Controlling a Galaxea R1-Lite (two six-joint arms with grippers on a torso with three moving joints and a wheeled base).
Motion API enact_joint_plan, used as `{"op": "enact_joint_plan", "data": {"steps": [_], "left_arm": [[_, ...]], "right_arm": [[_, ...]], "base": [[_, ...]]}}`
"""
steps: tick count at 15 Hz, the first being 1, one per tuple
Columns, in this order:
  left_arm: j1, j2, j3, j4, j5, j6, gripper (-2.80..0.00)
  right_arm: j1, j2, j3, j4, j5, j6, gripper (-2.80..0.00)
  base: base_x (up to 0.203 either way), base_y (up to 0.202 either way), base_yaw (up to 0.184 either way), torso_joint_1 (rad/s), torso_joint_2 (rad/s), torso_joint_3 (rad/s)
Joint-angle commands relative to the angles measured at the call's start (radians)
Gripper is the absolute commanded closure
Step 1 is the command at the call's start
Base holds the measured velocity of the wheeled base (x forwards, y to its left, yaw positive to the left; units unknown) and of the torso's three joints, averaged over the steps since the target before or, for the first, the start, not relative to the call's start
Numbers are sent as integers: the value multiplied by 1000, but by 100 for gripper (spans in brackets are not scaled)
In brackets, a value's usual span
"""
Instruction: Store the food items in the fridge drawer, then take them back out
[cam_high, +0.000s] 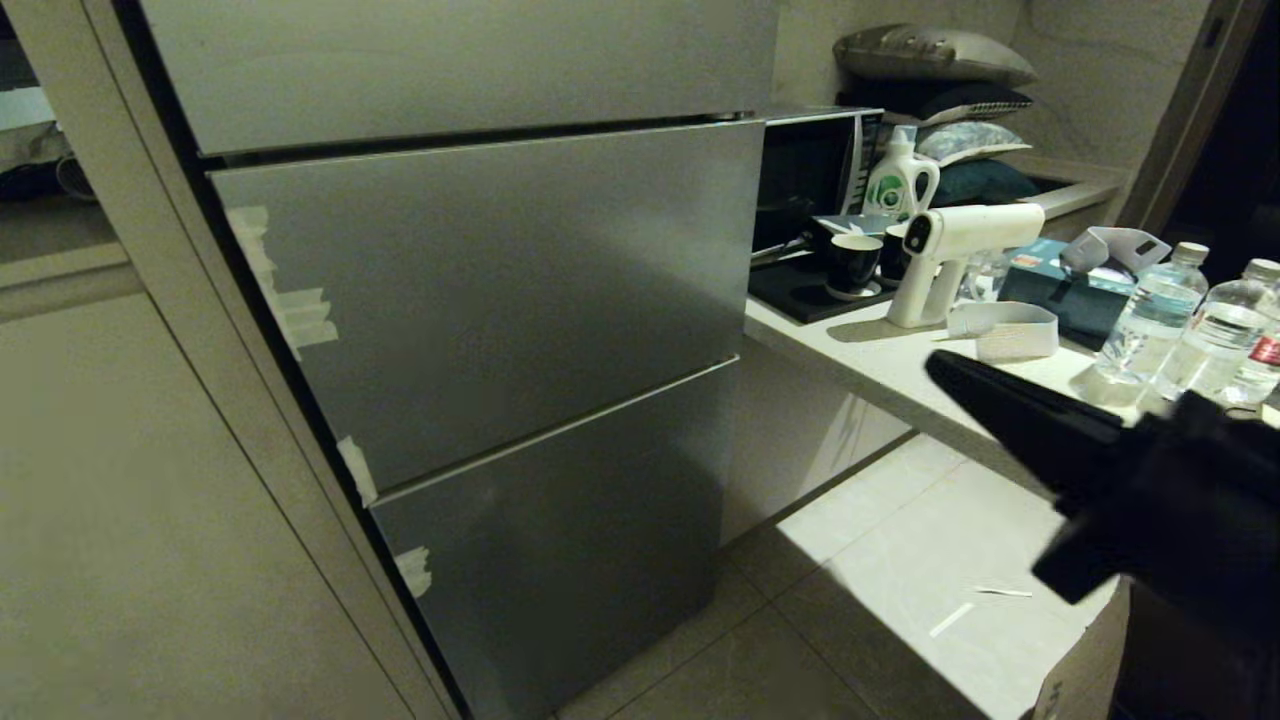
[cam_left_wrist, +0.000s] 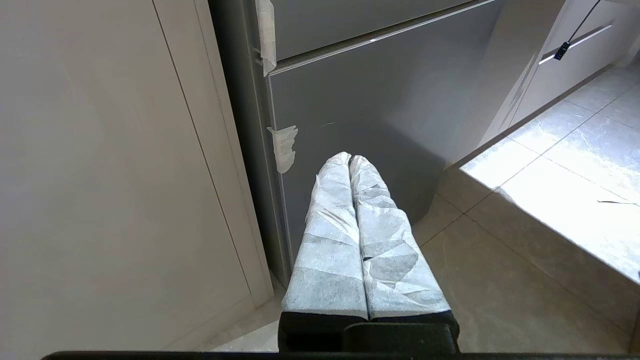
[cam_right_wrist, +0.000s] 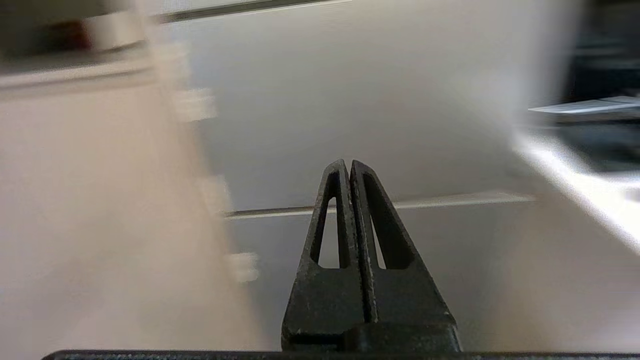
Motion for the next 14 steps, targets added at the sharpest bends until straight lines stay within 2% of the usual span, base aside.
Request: {"op": "enact_joint_plan", "data": {"steps": [1, 3, 4, 5, 7, 9, 11, 14], "left_arm": [[-1, 1, 0, 0, 0, 0, 0], [0, 1, 0, 0, 0, 0, 0], [0, 1, 0, 0, 0, 0, 0], [-1, 1, 0, 0, 0, 0, 0], [-1, 1, 0, 0, 0, 0, 0], [-1, 1, 0, 0, 0, 0, 0], [-1, 1, 0, 0, 0, 1, 0], [0, 0, 0, 0, 0, 0, 0]], "right_arm": [[-144, -300, 101, 108, -68, -1, 0], [-372, -471, 138, 347, -63, -2, 0], [-483, -580, 155, 506, -31, -4, 0], [-585, -686, 176, 650, 20, -16, 0], [-717, -887, 250, 822, 133, -60, 0], [-803, -1059, 359, 905, 201, -92, 0], [-839, -1207, 436, 947, 246, -110, 0], [-864, -1237, 477, 980, 283, -119, 0]], "base": [[0, 0, 0, 0, 0, 0], [0, 0, 0, 0, 0, 0], [0, 0, 0, 0, 0, 0], [0, 0, 0, 0, 0, 0], [0, 0, 0, 0, 0, 0], [0, 0, 0, 0, 0, 0], [0, 0, 0, 0, 0, 0], [0, 0, 0, 0, 0, 0]]}}
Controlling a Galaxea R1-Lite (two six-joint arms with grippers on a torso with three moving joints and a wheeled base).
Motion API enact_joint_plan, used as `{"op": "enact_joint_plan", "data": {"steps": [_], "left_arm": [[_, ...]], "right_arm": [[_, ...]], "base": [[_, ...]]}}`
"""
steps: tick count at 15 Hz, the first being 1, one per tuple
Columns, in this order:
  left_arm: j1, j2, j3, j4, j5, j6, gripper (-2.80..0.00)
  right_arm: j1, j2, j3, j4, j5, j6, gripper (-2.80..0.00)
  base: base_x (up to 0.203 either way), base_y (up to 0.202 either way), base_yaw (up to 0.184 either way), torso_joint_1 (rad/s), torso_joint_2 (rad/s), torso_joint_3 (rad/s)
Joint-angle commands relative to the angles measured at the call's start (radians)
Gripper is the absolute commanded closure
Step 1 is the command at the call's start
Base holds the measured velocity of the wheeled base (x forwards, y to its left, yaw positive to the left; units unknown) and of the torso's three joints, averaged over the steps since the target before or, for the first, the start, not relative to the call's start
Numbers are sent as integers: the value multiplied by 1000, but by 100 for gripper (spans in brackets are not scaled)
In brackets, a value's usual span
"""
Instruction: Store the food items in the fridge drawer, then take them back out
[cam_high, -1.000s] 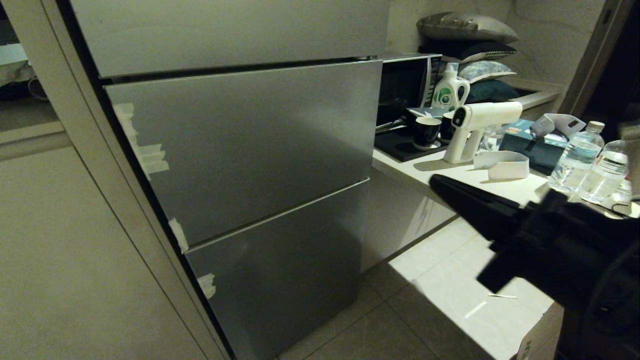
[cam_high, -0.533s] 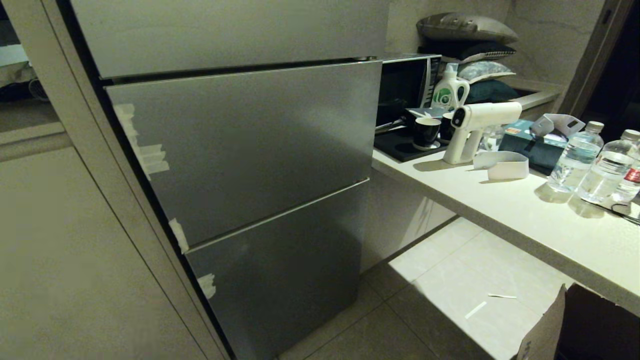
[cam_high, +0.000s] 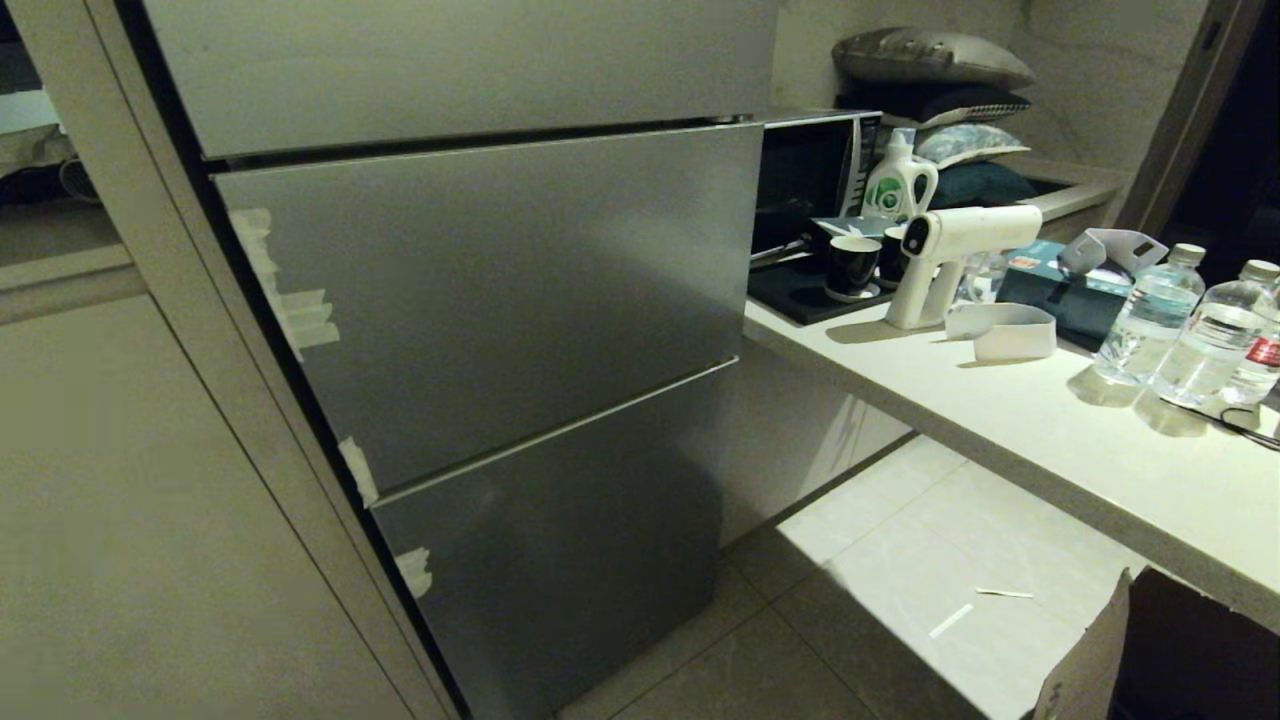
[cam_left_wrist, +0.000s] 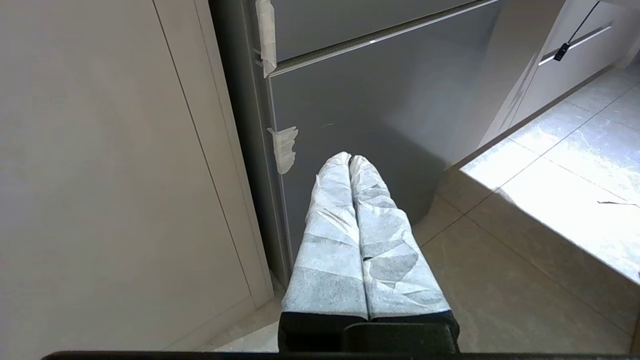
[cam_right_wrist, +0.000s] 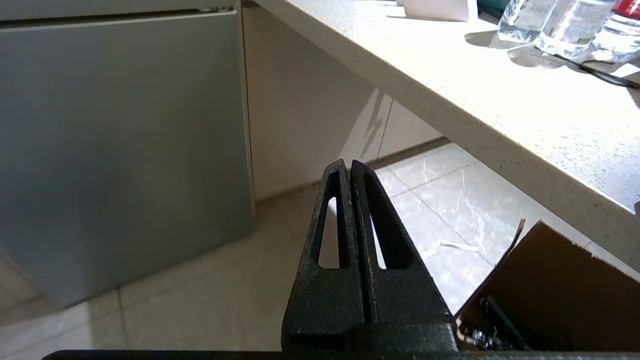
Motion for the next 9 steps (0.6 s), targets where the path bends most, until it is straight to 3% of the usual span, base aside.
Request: {"op": "enact_joint_plan", "data": {"steps": [1, 9], "left_arm": [[0, 1, 0, 0, 0, 0, 0], [-1, 1, 0, 0, 0, 0, 0]], "right_arm": [[-10, -65, 40, 2, 5, -6, 0], [-10, -65, 40, 2, 9, 7, 0]], "base": [[0, 0, 0, 0, 0, 0], [0, 0, 0, 0, 0, 0]]}}
